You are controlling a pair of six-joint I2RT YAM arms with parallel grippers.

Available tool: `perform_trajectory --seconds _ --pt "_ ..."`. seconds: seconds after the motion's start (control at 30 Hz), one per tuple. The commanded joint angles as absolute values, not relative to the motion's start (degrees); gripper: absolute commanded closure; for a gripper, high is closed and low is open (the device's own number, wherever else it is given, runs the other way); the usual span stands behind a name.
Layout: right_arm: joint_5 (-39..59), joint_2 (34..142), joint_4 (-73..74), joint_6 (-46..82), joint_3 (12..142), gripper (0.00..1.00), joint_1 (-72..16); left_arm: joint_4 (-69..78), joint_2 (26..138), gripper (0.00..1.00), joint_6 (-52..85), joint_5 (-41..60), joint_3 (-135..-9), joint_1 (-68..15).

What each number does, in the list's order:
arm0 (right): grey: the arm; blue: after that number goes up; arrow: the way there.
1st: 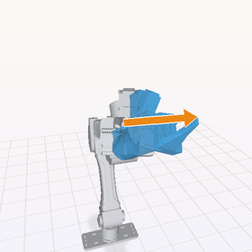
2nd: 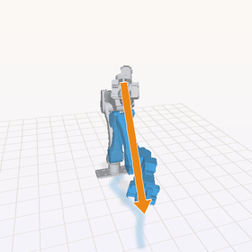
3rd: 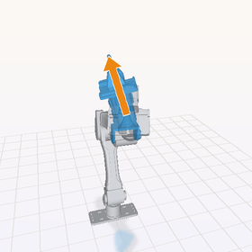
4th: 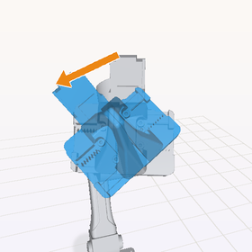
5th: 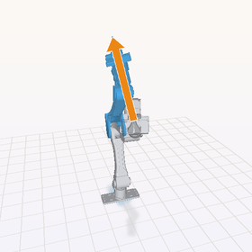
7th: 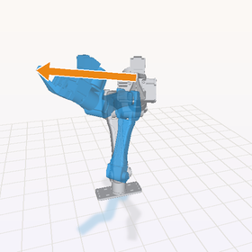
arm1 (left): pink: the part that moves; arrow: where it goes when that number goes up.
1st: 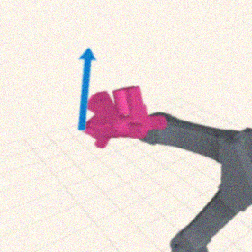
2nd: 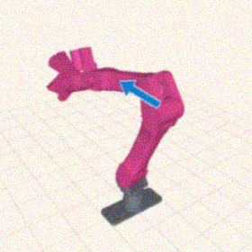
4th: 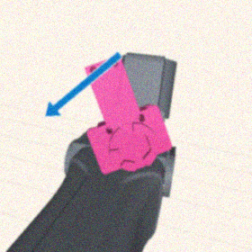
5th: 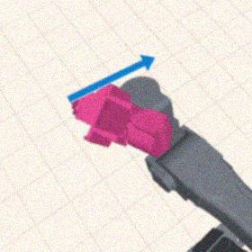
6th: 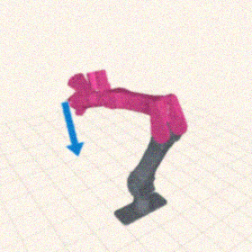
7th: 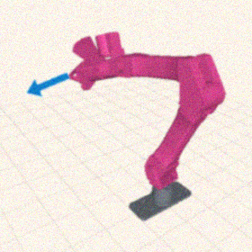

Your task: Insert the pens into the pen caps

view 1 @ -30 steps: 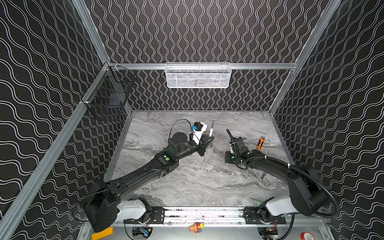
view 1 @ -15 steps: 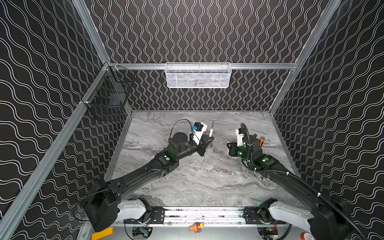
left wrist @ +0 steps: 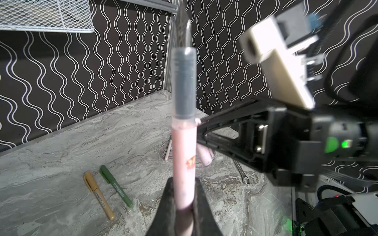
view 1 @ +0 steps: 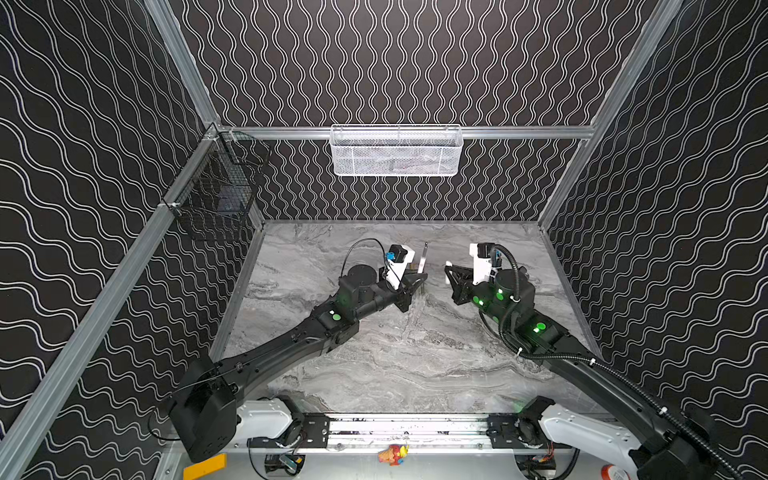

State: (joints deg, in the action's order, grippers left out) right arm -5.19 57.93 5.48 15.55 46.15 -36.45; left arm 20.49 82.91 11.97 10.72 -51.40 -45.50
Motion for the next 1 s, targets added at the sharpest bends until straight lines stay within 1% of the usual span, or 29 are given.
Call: perform_trajectory --seconds 0.0,0.2,0.43,0.63,0.97 --pt "-7.23 57.09 9.57 13.33 47.58 0.93 -37.11 21.47 83.60 1.00 12.22 10.55 -52.15 -45.66" --pt "-6.08 55.23 14.74 12.29 47.48 0.93 -37.27 21.82 84.07 1.00 12.78 11.13 -52.10 -45.70" --pt "-1.54 53.18 27.29 13.50 45.37 0.92 -37.49 22.15 85.08 1.00 13.54 12.45 -52.29 -45.79" --pt "1.65 55.81 35.08 13.84 46.03 0.92 -37.81 22.99 85.21 1.00 13.75 13.59 -52.05 -46.03" --pt "0.27 61.50 44.42 14.66 47.01 0.92 -37.77 23.33 85.53 1.00 13.98 14.33 -52.03 -46.86"
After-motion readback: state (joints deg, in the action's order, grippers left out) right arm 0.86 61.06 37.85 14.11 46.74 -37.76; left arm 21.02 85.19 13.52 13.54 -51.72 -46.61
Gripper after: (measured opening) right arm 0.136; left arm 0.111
